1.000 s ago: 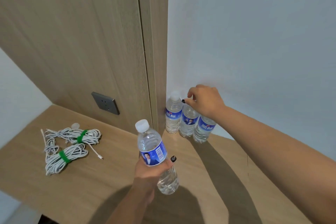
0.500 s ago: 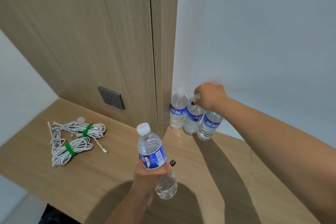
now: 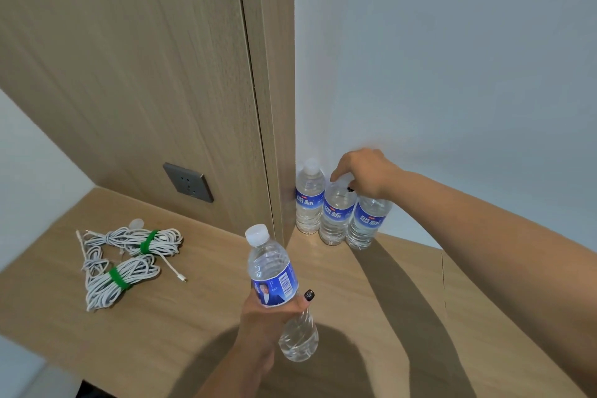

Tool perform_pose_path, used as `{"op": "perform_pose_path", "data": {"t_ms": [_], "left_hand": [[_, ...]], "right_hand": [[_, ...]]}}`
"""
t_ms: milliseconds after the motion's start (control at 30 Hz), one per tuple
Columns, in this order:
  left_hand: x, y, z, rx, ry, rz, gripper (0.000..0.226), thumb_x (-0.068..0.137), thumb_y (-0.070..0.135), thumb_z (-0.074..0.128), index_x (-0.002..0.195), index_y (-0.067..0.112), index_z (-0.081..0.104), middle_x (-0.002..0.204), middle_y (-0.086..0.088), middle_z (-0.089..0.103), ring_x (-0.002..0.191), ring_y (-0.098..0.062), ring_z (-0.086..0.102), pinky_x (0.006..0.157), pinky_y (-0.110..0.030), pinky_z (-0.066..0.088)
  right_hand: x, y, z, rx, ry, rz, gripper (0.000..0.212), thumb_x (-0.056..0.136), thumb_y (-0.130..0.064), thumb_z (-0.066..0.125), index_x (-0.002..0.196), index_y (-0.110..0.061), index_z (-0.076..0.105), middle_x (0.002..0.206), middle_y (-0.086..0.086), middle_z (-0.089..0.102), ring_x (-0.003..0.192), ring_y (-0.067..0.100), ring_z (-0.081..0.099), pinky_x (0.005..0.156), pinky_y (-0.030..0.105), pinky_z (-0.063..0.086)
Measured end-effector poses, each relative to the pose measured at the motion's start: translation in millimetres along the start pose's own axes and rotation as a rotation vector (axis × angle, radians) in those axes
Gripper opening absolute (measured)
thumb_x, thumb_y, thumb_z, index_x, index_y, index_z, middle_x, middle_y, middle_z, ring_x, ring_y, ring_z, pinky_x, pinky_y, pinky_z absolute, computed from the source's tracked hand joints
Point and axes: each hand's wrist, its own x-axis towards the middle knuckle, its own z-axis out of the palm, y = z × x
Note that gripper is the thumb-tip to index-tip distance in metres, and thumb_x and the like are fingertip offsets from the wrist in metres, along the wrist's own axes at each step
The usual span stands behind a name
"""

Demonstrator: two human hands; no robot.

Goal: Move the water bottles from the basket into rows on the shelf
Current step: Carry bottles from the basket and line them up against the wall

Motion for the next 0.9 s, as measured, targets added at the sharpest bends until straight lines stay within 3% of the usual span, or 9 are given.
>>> {"op": "perform_pose_path", "data": {"t_ms": [167, 433, 600, 733, 900], "left_hand": [[-0.9, 0.2, 2.1, -0.012, -0.025, -0.019, 0.069, 0.039, 0.025, 0.087, 0.099, -0.002, 0.065, 0.095, -0.027, 0.069, 0.081, -0.035, 0.067, 0.082, -0.052, 0.056], [-0.4, -7.1, 0.4, 0.013, -0.035, -0.053, 0.071, 0.037, 0.026, 0.085, 0.102, 0.003, 0.065, 0.093, -0.021, 0.071, 0.081, -0.029, 0.068, 0.076, -0.039, 0.057], [0.6, -13.7, -0.9, 0.034, -0.005, -0.087, 0.072, 0.036, 0.026, 0.087, 0.102, 0.006, 0.067, 0.091, -0.016, 0.073, 0.089, -0.035, 0.07, 0.078, -0.043, 0.058], [-0.4, -12.8, 0.1, 0.027, -0.006, -0.097, 0.072, 0.038, 0.025, 0.088, 0.104, 0.007, 0.066, 0.094, -0.017, 0.072, 0.092, -0.036, 0.069, 0.081, -0.045, 0.058], [-5.1, -6.0, 7.5, -0.006, -0.066, -0.056, 0.074, 0.041, 0.025, 0.085, 0.106, -0.002, 0.062, 0.087, -0.018, 0.068, 0.078, -0.027, 0.065, 0.075, -0.04, 0.057]], "right_hand": [[1.0, 0.5, 0.3, 0.108, 0.039, 0.05, 0.052, 0.086, -0.027, 0.069, 0.136, -0.021, 0.055, 0.129, 0.007, 0.057, 0.119, 0.026, 0.052, 0.096, 0.038, 0.045], [6.4, -4.9, 12.0, 0.124, 0.105, 0.061, 0.041, 0.089, -0.007, 0.061, 0.13, -0.009, 0.058, 0.122, 0.014, 0.056, 0.113, 0.032, 0.055, 0.093, 0.038, 0.047], [6.4, -7.0, 18.8, 0.105, 0.146, 0.045, 0.039, 0.088, -0.002, 0.06, 0.127, -0.008, 0.06, 0.118, 0.013, 0.055, 0.109, 0.032, 0.056, 0.088, 0.039, 0.049], [1.7, -6.1, 23.4, 0.106, 0.17, 0.047, 0.043, 0.09, -0.005, 0.06, 0.132, -0.014, 0.056, 0.124, 0.01, 0.055, 0.113, 0.031, 0.055, 0.088, 0.041, 0.05], [-10.2, -3.6, 18.9, 0.26, 0.193, 0.136, 0.061, 0.087, -0.019, 0.066, 0.143, -0.02, 0.042, 0.136, 0.008, 0.047, 0.125, 0.029, 0.047, 0.096, 0.043, 0.047]]}}
